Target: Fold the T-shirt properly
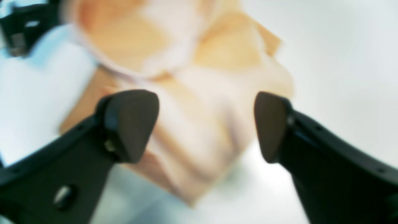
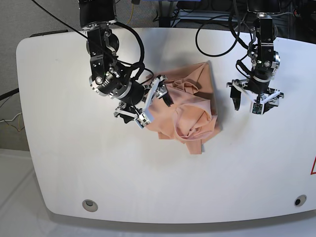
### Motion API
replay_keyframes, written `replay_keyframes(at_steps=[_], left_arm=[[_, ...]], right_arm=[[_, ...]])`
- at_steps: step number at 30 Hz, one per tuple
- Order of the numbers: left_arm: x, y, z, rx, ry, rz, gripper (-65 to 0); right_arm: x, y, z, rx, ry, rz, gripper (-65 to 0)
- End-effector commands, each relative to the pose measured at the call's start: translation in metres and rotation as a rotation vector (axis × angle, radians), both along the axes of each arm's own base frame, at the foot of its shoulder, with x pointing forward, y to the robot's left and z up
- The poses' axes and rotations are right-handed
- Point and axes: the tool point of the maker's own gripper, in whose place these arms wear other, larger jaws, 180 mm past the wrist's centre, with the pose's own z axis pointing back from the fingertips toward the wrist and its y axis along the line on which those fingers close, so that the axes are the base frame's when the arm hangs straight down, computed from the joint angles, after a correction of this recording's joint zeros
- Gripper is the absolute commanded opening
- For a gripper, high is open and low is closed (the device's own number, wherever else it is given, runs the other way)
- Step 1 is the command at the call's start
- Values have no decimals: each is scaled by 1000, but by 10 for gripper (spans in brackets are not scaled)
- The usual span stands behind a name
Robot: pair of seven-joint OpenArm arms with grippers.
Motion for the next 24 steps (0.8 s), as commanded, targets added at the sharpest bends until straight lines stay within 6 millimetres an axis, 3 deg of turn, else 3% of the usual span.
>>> replay_keyframes(at_steps=[1,5,6,10,14,24], left_arm=[[9,2,14,8,-50,-2,-171],[9,2,14,8,-50,-2,-171],[9,2,14,8,-50,-2,-171],[9,3,14,9,-50,-1,-171],[8,4,14,9,-48,2,-171],[8,5,14,9,-48,4,-171]], right_arm=[[17,6,11,39,-37,1,-338],[31,-3,4,37,-19,-28,-636],[34,-6,2,44,-15,-43,-650],[41,-9,-4,73,1,-79,-610],[49,-9,-7,80,7,-84,-650],[50,10,-13,118,42,-76,-650]])
